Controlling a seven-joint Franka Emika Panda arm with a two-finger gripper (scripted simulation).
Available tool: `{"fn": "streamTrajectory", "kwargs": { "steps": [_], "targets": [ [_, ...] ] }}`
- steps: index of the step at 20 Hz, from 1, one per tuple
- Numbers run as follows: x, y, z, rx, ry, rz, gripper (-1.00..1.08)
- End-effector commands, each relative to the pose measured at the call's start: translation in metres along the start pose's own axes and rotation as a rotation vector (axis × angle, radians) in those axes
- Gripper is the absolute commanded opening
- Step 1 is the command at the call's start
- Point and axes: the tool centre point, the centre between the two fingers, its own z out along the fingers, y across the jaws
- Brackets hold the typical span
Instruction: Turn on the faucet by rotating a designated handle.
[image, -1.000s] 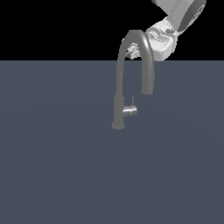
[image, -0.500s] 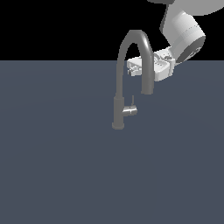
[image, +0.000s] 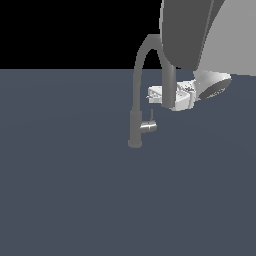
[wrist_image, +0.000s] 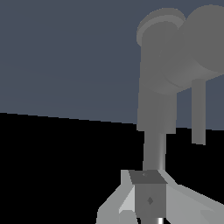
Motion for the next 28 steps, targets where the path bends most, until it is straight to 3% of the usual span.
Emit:
{"fn": "streamTrajectory", "kwargs": {
  "steps": [1, 10, 28],
  "targets": [
    [0.013, 0.000, 0.001, 0.026, -0.032, 0.025, -1.00],
    [0.043, 0.000, 0.006, 0.084, -0.103, 0.083, -1.00],
    [0.038, 0.009, 0.007, 0.082, -0.100, 0.081, -1.00]
  ]
}}
